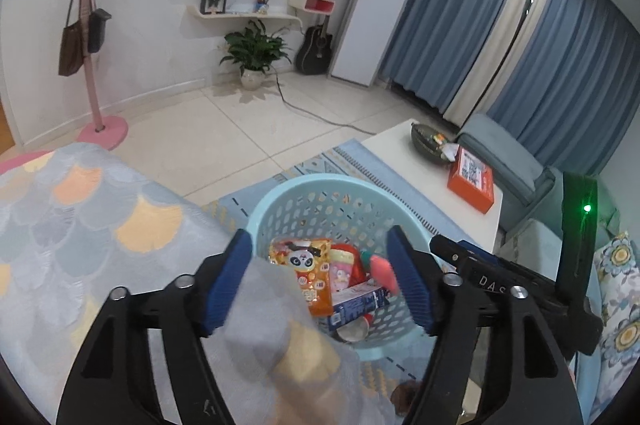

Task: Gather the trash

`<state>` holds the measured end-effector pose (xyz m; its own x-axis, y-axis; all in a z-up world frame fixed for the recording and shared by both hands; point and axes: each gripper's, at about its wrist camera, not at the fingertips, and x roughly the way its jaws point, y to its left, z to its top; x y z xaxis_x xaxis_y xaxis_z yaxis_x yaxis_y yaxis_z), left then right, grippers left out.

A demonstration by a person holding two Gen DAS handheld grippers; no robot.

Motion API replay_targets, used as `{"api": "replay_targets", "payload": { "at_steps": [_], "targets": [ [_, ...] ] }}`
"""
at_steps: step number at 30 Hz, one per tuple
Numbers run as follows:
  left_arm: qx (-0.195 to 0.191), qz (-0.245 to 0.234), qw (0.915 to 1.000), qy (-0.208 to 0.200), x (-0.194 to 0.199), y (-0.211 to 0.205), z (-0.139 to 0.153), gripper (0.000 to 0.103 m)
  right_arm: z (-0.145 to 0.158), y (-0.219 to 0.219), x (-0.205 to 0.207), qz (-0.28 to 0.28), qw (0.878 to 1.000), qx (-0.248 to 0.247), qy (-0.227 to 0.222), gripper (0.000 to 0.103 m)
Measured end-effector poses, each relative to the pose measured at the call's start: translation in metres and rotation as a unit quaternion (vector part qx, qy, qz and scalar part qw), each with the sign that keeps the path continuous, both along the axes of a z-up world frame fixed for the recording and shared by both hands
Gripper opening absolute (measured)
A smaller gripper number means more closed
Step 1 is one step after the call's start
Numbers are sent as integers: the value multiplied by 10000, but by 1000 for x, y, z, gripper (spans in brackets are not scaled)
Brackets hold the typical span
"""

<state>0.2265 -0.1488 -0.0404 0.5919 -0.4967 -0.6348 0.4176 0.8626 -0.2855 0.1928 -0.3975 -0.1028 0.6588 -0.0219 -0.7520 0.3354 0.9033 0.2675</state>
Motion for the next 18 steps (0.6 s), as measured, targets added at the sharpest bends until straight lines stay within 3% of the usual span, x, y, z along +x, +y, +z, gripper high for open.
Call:
{"api": "replay_targets", "payload": {
  "at_steps": [7,11,18],
  "targets": [
    [-123,310,9989,-327,-41,36,23,81,32,35,-31,365,9989,-184,-225,51],
    [39,508,9965,-666,-74,54,32,84,50,63,-56,574,9964,-405,-475,60],
    [457,1029,9858,-1248,-127,80,37,91,66,100,-106,642,9886,-845,-1071,63]
  ]
}}
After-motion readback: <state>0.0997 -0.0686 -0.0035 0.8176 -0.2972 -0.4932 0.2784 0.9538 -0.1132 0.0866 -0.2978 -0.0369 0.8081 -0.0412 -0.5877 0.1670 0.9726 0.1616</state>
